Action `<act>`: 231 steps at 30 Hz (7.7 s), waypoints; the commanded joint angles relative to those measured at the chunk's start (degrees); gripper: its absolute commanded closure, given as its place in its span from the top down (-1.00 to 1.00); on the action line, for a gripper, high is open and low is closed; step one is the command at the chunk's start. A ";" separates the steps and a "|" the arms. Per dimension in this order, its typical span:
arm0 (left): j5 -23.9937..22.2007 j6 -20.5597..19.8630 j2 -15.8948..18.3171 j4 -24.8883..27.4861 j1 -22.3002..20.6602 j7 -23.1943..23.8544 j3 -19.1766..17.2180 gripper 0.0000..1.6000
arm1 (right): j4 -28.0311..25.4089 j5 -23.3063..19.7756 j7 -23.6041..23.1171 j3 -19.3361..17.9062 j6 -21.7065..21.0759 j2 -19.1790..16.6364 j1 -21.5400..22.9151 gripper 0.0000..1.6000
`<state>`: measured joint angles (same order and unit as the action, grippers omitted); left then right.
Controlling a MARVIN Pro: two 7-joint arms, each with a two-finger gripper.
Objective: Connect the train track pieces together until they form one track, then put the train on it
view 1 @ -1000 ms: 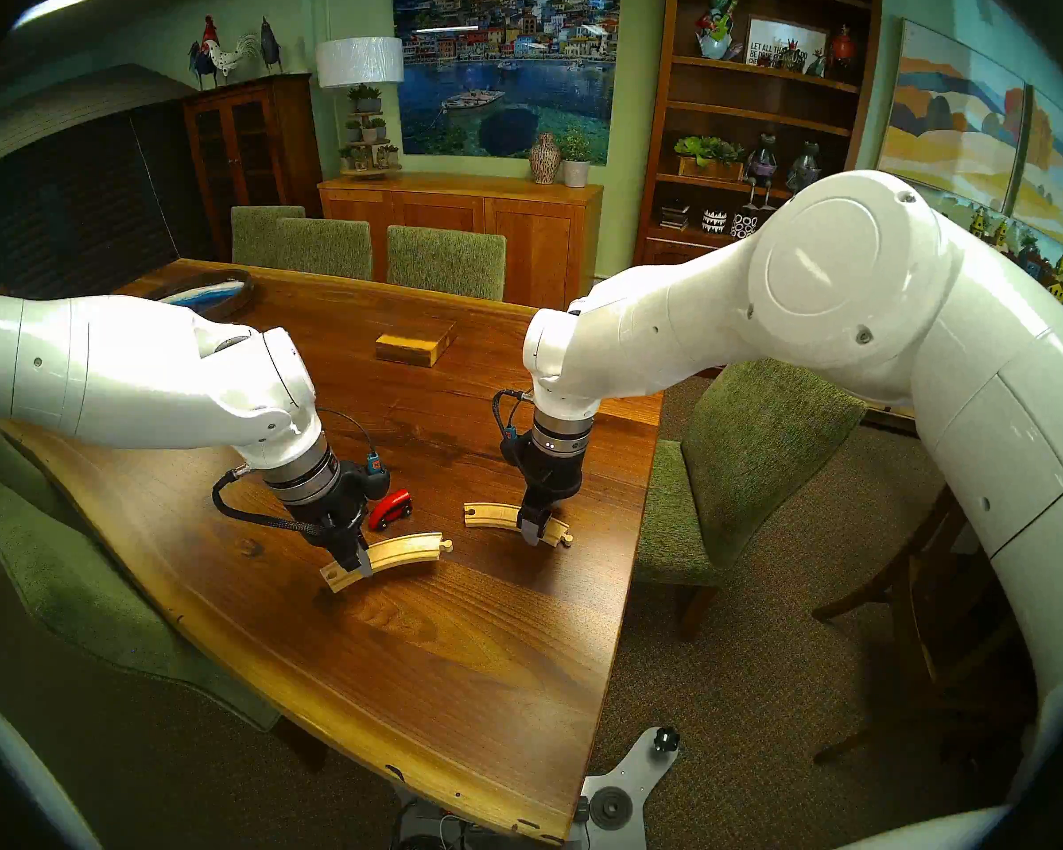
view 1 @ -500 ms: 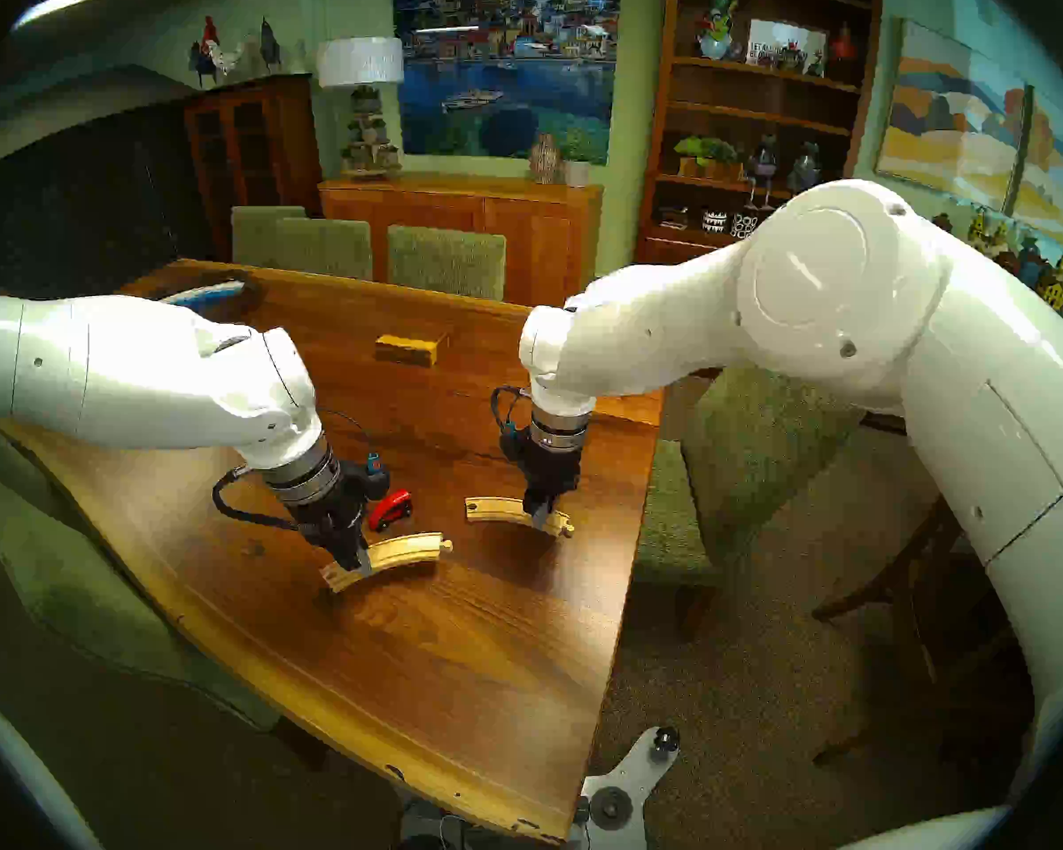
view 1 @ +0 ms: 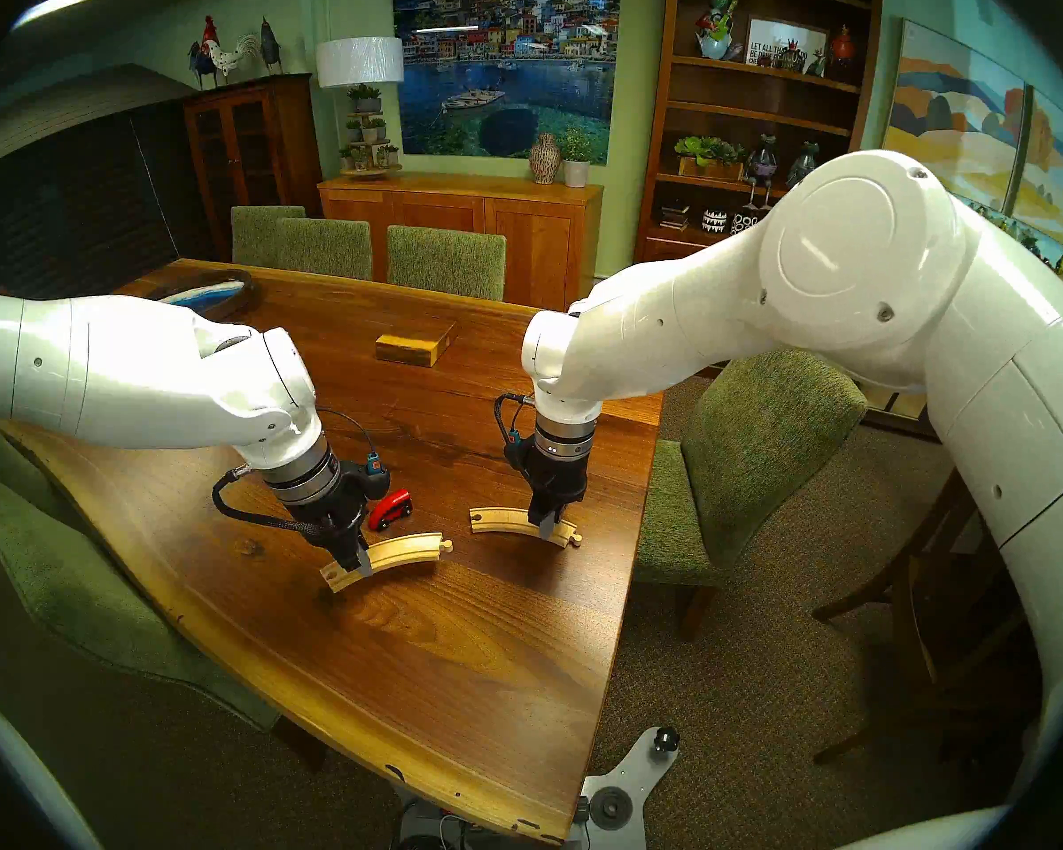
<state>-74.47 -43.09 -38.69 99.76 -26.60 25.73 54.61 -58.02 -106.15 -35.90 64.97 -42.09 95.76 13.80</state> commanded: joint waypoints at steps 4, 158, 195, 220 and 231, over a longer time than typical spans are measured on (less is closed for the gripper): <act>-0.01 -0.09 0.05 0.02 -1.62 -0.14 -0.98 -1.00 | -4.35 -2.35 3.59 -1.26 -0.05 -1.97 4.54 -1.00; -10.29 -2.63 -9.71 -8.01 8.73 -10.86 -7.55 -1.00 | -11.21 -10.40 16.54 -4.04 0.68 -2.59 4.16 -1.00; -14.03 -5.26 -10.16 -9.75 8.76 -12.25 -8.74 -1.00 | -11.22 -10.44 16.56 -4.01 0.70 -2.57 4.18 -1.00; -14.72 -5.92 -11.63 -9.45 9.50 -13.97 -9.40 -1.00 | -11.22 -10.45 16.57 -4.01 0.70 -2.57 4.18 -1.00; -14.53 -6.46 -12.03 -9.57 9.54 -13.46 -9.08 -1.00 | -11.22 -10.46 16.57 -4.01 0.70 -2.57 4.18 -1.00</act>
<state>-89.22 -49.22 -50.27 90.08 -15.42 11.66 46.39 -69.58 -116.47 -19.44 61.08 -41.24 93.32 17.41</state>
